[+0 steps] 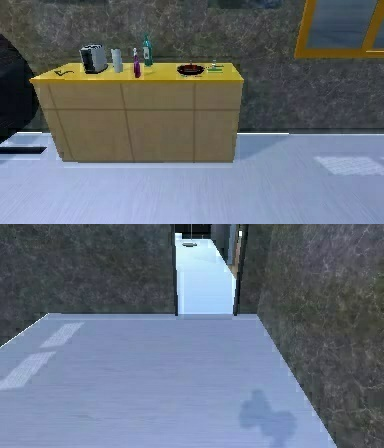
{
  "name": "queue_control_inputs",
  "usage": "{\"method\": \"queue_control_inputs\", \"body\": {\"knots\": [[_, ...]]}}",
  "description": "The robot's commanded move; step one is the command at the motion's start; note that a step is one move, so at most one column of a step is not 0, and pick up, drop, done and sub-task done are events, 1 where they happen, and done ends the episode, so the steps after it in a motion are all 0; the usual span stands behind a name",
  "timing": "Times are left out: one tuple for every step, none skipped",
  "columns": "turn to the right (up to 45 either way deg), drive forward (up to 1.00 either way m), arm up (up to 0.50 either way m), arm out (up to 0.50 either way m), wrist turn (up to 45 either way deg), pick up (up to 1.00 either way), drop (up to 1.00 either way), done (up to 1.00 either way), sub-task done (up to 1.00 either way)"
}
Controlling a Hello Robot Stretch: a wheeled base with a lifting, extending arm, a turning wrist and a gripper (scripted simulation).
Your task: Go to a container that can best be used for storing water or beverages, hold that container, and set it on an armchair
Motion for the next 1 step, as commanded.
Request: {"method": "queue_control_inputs", "body": {"knots": [[0.0, 0.15, 0.00, 0.00, 0.0, 0.00, 0.00, 0.00, 0.00]]}}
